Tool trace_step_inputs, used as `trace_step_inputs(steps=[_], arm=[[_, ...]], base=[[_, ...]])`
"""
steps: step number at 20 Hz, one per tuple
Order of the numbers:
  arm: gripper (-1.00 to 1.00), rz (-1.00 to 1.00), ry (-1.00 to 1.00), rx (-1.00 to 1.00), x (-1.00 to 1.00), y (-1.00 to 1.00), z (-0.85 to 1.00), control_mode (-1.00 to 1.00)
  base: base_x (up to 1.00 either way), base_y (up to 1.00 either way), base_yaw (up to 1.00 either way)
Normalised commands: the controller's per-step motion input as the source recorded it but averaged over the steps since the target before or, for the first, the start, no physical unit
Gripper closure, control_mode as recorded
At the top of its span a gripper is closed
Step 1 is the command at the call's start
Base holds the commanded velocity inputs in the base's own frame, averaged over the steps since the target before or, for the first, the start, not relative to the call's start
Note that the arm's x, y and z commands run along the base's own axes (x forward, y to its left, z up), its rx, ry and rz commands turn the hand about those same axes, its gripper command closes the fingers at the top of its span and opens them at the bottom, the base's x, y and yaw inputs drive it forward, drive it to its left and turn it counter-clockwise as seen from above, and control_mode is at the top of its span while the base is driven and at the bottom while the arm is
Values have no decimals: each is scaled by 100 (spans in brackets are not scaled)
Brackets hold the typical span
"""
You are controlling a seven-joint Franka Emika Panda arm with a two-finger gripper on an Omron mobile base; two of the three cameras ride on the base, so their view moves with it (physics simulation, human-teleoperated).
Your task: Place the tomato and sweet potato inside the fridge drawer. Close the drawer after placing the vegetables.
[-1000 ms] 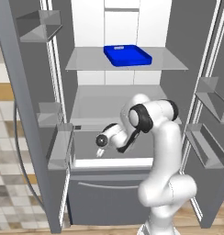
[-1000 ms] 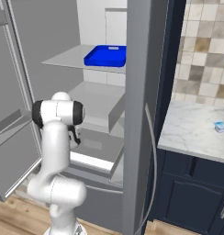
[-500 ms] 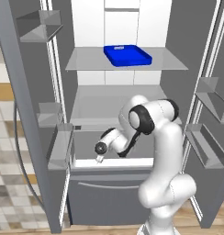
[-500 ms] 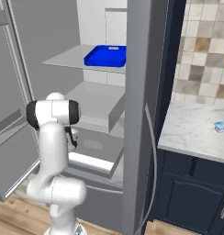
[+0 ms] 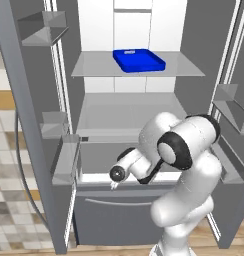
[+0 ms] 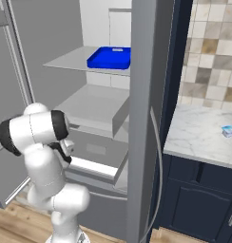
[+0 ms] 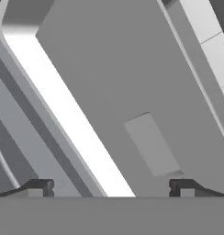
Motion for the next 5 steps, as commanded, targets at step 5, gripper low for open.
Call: trace_step_inputs(steps=[5], arm=[[-100,0,5,0,-94,0,74,-100]], base=[[0,0,0]])
